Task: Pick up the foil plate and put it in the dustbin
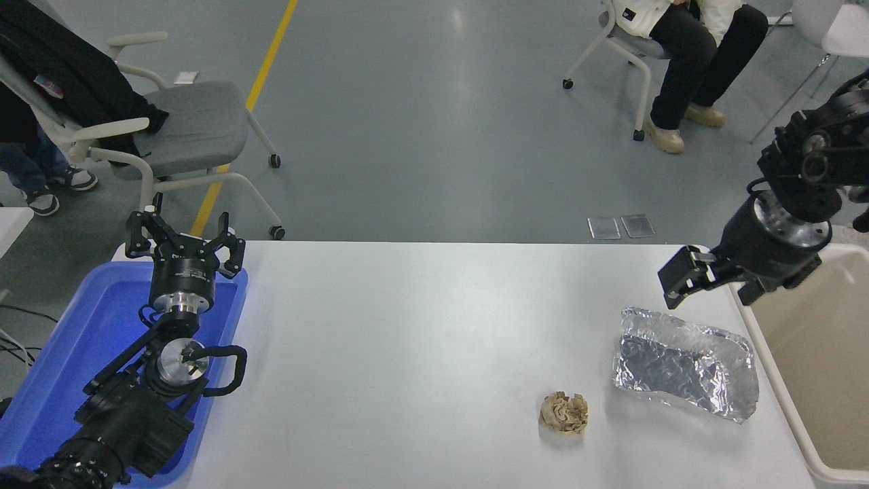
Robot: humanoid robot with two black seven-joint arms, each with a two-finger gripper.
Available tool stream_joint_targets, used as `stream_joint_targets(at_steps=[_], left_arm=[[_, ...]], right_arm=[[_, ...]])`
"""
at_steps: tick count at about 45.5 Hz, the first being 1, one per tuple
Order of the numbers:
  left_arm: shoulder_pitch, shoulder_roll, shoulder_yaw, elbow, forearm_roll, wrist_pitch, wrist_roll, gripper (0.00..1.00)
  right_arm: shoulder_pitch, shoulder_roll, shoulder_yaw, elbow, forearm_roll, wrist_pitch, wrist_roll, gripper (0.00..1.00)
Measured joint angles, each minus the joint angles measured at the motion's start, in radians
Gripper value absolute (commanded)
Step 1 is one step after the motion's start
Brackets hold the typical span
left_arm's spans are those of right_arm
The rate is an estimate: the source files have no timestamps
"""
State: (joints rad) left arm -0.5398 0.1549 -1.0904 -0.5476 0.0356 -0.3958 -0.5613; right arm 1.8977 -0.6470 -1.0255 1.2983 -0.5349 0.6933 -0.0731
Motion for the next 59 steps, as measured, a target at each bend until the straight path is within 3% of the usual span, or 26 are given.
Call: stream_joint_targets(at_steps=[20,47,48,49,53,59], left_arm=[[0.000,0.000,0.001,0.000,0.000,0.000,0.000,0.99],[-0.001,0.000,0.001,0.000,0.000,0.000,0.000,0.99],[-0.001,0.000,0.001,0.000,0.000,0.000,0.000,0.99],[-0.001,0.000,0.001,0.000,0.000,0.000,0.000,0.99],[-0.001,0.000,0.001,0.000,0.000,0.000,0.000,0.99],[-0.001,0.000,0.001,0.000,0.000,0.000,0.000,0.99]], right_arm=[[-0.420,-0.130,0.193,-0.212,-0.199,-0.210,0.004,1.00],[-0.844,-0.042,0.463,-0.460,-0.257,-0.357,0.010,0.97],[-0.860,-0.036,0.474,-0.471,-0.258,-0.362,0.010,0.95],[-0.870,-0.032,0.482,-0.479,-0.258,-0.366,0.010,0.80],[-0.910,-0.016,0.515,-0.507,-0.259,-0.379,0.010,0.56],[-0.951,0.000,0.551,-0.536,-0.261,-0.393,0.011,0.08]])
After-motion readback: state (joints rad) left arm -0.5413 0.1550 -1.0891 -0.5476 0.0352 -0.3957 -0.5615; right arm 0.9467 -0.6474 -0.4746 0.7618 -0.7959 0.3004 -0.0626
